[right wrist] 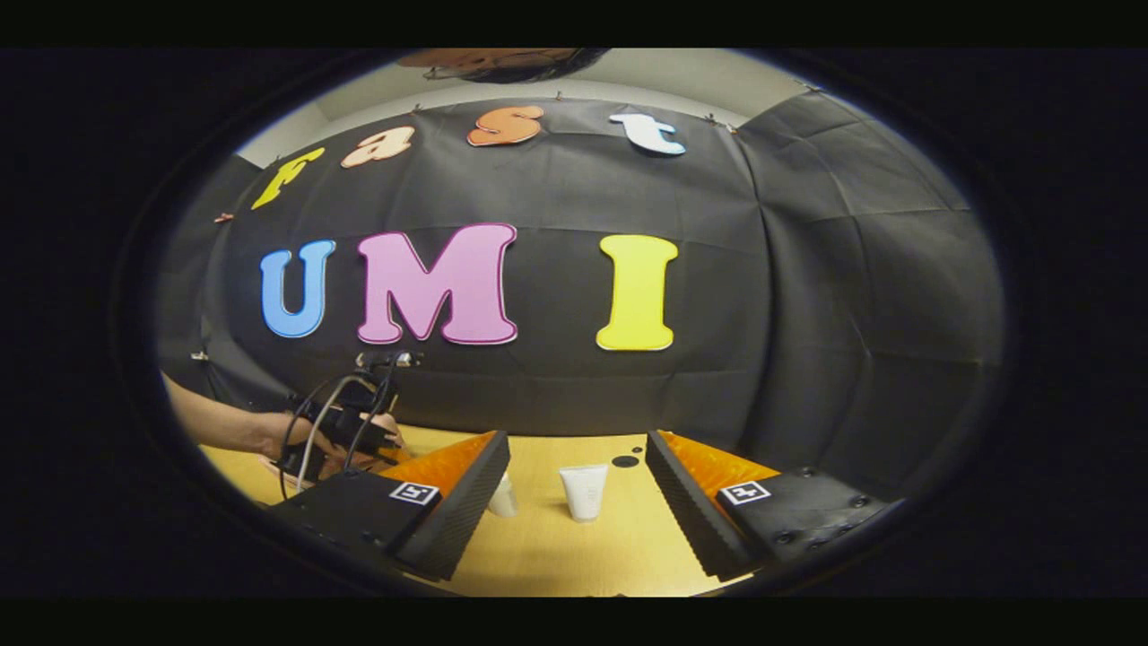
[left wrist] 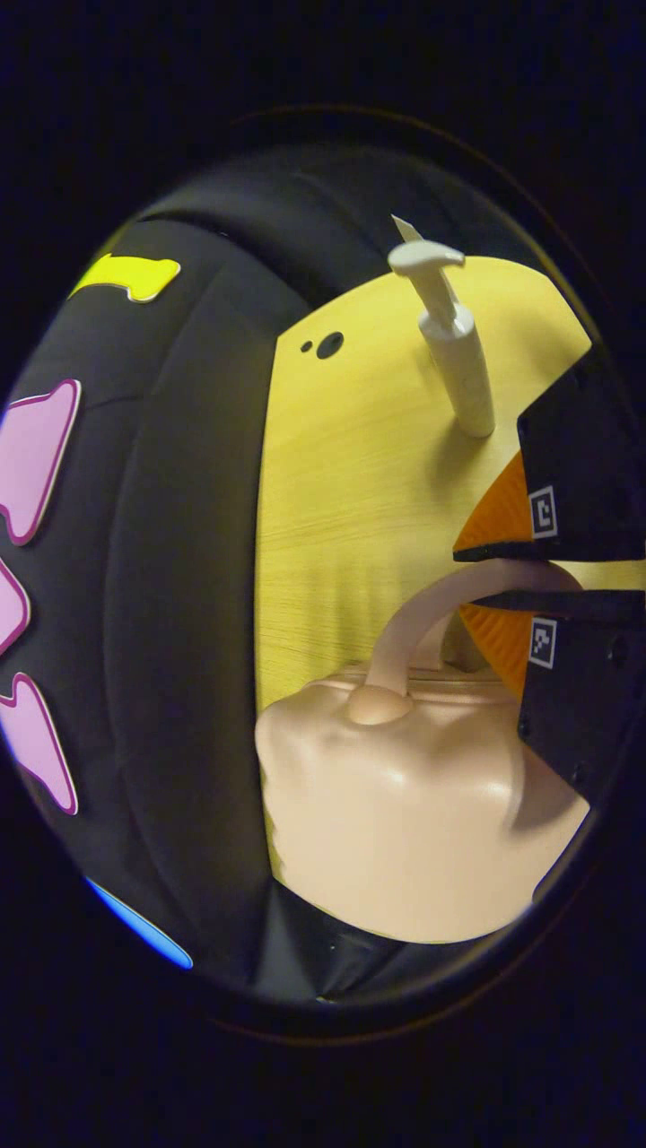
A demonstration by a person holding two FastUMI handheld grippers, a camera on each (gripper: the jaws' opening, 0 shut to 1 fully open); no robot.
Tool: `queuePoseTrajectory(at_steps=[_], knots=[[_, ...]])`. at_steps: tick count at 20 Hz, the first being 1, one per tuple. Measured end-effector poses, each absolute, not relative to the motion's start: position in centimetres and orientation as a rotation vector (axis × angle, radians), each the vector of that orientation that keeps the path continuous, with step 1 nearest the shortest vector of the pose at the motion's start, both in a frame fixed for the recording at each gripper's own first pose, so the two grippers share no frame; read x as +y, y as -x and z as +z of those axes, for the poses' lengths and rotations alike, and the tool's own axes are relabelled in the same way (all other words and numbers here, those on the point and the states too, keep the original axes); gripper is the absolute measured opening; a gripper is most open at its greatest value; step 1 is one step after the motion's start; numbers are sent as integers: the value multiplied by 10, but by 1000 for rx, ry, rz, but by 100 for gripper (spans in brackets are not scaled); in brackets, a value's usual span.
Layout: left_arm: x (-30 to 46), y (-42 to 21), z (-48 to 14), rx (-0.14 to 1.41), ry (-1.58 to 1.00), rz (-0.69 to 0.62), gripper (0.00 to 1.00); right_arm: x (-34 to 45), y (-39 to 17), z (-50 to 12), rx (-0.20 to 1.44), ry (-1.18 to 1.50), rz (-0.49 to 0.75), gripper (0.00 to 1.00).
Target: First open the suitcase, pack the skin care products into it, and then close the suitcase.
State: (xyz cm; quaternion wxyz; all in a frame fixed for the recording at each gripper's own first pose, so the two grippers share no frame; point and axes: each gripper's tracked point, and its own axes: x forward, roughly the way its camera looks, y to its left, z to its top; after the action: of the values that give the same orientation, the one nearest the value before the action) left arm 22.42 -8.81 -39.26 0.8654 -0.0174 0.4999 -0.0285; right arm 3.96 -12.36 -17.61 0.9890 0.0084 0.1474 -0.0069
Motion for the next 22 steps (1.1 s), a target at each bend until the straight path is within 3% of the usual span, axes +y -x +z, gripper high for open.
queuePoseTrajectory(at_steps=[2,6,13,14,15,22], knots=[[-84,-235,-353,1008,52,-86,17,-105,-39,-170,285,2,11,93],[-33,-246,-288,955,168,-83,17,-70,-36,-149,265,-7,49,97],[60,-238,-225,954,61,-114,17,-17,-38,-134,263,10,94,98],[82,-239,-216,945,18,-102,13,-8,-38,-130,255,15,98,94],[102,-239,-209,943,-20,-88,17,-1,-38,-128,249,21,102,94],[320,-232,-200,904,-214,128,16,45,-31,-122,243,66,106,96]])
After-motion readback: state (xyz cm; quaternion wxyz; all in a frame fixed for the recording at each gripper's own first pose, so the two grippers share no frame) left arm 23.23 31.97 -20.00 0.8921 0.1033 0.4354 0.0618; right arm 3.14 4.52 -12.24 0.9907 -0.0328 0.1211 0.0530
